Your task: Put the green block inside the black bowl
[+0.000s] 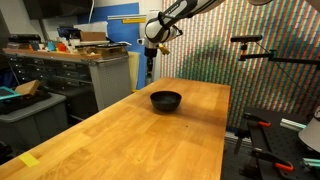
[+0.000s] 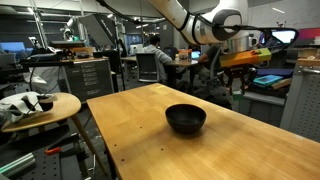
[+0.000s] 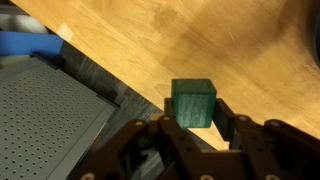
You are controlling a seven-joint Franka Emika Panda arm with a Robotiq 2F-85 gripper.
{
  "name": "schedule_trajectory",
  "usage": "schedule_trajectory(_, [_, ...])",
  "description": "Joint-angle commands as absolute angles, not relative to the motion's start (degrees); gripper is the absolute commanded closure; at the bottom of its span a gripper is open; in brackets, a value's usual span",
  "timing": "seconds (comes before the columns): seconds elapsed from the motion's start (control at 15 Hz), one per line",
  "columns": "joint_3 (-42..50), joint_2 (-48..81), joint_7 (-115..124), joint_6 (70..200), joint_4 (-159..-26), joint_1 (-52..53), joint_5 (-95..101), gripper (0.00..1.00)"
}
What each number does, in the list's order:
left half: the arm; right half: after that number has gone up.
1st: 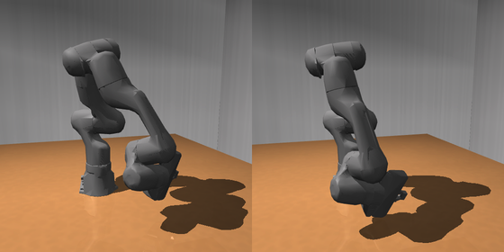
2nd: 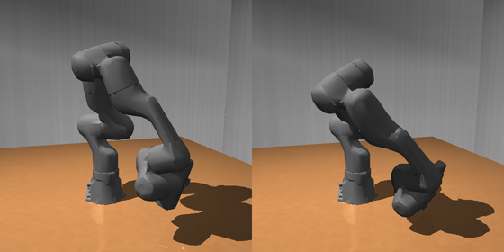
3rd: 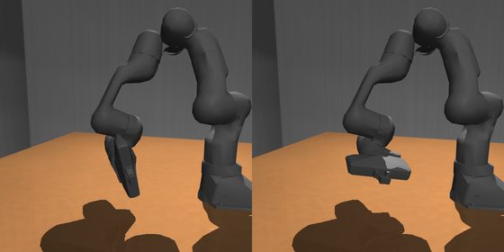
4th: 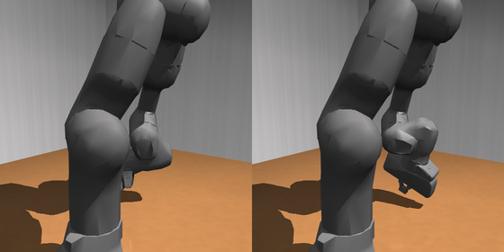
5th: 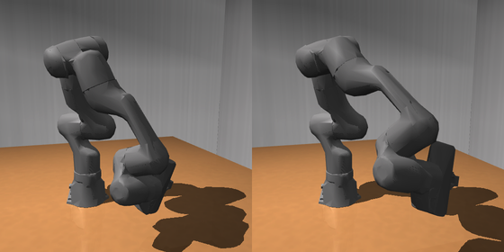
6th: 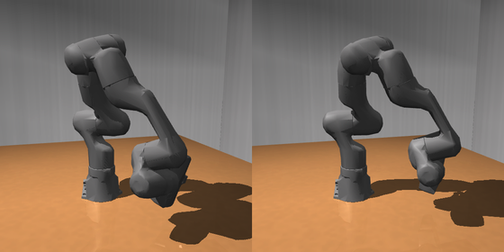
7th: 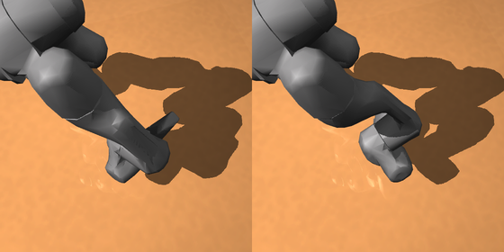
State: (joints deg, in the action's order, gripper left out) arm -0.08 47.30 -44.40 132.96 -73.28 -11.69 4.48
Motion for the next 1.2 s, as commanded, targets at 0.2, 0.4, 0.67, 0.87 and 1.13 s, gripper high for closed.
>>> schedule_trajectory(0.2, [2.23,32.06,-33.90,134.18,-91.55,-7.21,10.06,0.79])
schedule_trajectory(0.4, [2.06,26.68,-27.87,135.33,-98.65,-5.23,12.35,0.78])
schedule_trajectory(0.67, [1.95,20.58,-19.20,136.02,-107.53,-2.31,15.48,0.78])
schedule_trajectory(0.87, [1.78,17.17,-13.63,136.27,-113.16,-0.75,16.63,0.78])
schedule_trajectory(1.13, [1.23,13.71,-8.65,138.87,-119.80,-0.36,14.82,0.78])
